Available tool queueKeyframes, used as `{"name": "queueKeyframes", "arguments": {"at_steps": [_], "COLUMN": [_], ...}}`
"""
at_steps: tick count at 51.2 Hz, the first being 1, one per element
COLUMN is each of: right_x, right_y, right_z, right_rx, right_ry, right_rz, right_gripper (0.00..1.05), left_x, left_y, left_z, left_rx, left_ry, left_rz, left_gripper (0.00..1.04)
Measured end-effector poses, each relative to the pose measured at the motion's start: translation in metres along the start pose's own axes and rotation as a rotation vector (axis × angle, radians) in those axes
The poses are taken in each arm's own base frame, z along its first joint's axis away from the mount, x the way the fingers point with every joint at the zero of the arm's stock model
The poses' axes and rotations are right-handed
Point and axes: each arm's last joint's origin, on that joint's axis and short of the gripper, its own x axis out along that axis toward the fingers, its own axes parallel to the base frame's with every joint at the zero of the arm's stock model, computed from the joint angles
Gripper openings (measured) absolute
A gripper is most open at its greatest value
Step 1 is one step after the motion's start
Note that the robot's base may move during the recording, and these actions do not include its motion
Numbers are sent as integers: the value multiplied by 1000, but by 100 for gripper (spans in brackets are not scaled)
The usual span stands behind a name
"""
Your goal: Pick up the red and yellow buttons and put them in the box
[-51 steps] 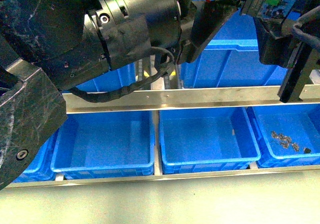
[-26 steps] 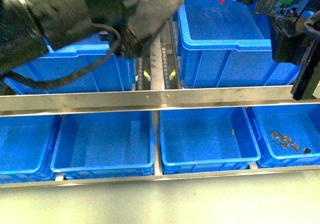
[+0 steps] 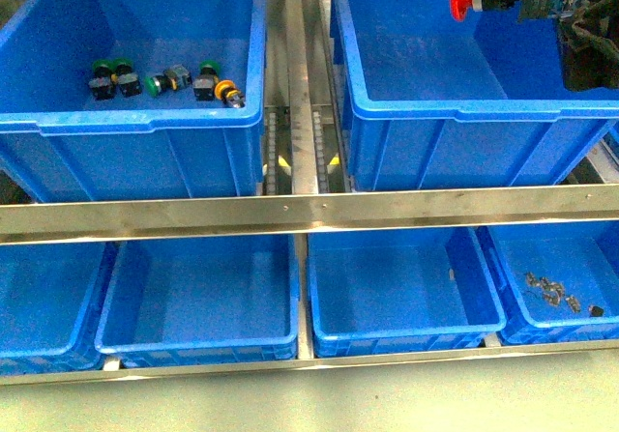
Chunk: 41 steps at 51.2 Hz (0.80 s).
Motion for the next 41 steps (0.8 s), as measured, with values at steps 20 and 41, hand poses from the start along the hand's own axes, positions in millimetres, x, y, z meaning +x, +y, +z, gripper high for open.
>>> {"name": "queueKeyframes", "arguments": {"at_steps": [20,41], "right_x": [13,11], "right_y": [28,18], "right_z": [-5,-16], "right_rx": [-412,-789], "right_ry": [-2,-40], "right_rz": [72,64], "right_gripper": [38,38], "left_x": [-80,-131], "left_y": [-33,2], "left_z": [-19,-77], "left_rx": [153,714], "left_ry": [14,-124], "left_rz": [157,743], "left_gripper": [97,46]}}
